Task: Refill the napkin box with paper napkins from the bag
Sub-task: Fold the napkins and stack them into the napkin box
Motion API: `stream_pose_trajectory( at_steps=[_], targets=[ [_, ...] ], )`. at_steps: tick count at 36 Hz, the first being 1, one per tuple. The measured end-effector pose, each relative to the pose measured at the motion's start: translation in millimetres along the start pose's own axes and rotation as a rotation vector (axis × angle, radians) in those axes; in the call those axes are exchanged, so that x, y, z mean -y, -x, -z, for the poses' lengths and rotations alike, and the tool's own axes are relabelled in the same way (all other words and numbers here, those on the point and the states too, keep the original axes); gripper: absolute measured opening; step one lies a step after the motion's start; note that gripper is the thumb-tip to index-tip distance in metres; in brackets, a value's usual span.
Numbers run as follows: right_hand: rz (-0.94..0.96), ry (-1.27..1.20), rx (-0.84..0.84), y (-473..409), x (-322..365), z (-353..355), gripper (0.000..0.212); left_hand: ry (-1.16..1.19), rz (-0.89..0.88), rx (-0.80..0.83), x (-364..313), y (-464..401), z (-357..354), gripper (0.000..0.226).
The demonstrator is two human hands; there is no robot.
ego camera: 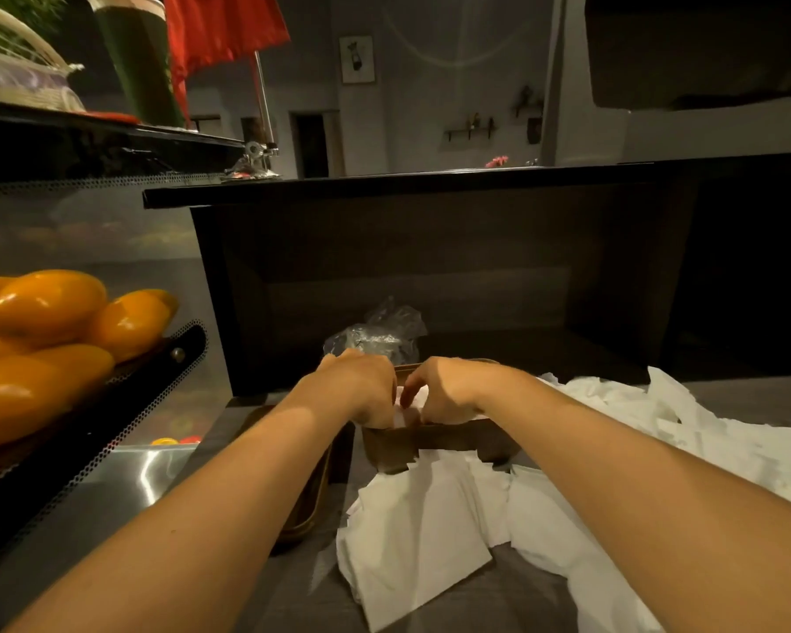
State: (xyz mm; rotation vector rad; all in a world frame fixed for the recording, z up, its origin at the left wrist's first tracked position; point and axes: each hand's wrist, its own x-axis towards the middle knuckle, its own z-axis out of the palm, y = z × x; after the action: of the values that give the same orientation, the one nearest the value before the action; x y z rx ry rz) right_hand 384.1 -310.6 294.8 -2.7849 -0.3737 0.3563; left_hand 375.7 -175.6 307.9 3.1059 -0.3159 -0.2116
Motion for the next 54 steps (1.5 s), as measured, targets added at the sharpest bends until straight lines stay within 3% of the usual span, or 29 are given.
stream_pose_trajectory(
  at_steps=[3,6,9,12,15,19,24,27,31,34,39,42,47,54],
  targets=[
    [-0.005,-0.075,-0.172,9.2,-10.9,5.7,0.028,0.153,-0.024,-0.062,0.9,5.9,6.9,0.032],
    [-0.025,-0.163,-0.368,23.1,-26.6,13.3,0.006,0.347,0.029,-0.326,7.0,14.5,13.5,0.010],
    [-0.007,-0.229,-0.477,33.6,-39.3,19.8,0.013,0.505,0.046,-0.494,9.4,21.9,15.1,0.022],
    [0.082,-0.324,-0.464,53.2,-38.3,21.4,0.015,0.681,-0.049,-0.574,2.8,41.6,12.6,0.027],
    [0.177,-0.422,-0.342,81.4,-30.2,15.9,0.011,0.821,-0.145,-0.633,-11.0,62.7,1.3,0.023],
    [0.270,-0.329,-0.123,109.2,-30.1,-10.7,0.016,1.055,-0.247,-0.535,-32.7,85.0,-23.3,0.016],
    [0.299,-0.202,-0.007,118.3,-41.1,-46.5,0.026,1.021,-0.249,-0.493,-43.7,94.7,-61.5,0.016],
    [0.315,-0.147,-0.051,116.6,-47.9,-54.1,0.037,1.024,-0.202,-0.420,-39.0,93.9,-82.1,0.017],
    [0.274,-0.268,-0.168,112.4,-60.4,-56.2,0.049,1.081,-0.162,-0.393,-30.9,88.6,-92.3,0.021],
    [0.244,-0.264,-0.218,112.3,-62.8,-60.1,0.050,1.134,-0.150,-0.371,-28.3,83.6,-92.1,0.023],
    [0.341,-0.191,-0.260,113.5,-56.7,-65.9,0.060,1.130,-0.149,-0.378,-28.3,79.4,-92.6,0.024],
    [0.378,-0.271,-0.304,112.7,-54.9,-67.4,0.053,1.104,-0.157,-0.386,-30.0,78.4,-92.7,0.026],
    [0.447,-0.194,-0.239,108.3,-57.8,-74.2,0.020,1.077,-0.181,-0.349,-27.1,79.2,-90.9,0.028],
    [0.418,-0.330,-0.239,115.6,-59.1,-71.9,0.017,1.020,-0.231,-0.314,-25.9,83.2,-92.2,0.029]
  ],
)
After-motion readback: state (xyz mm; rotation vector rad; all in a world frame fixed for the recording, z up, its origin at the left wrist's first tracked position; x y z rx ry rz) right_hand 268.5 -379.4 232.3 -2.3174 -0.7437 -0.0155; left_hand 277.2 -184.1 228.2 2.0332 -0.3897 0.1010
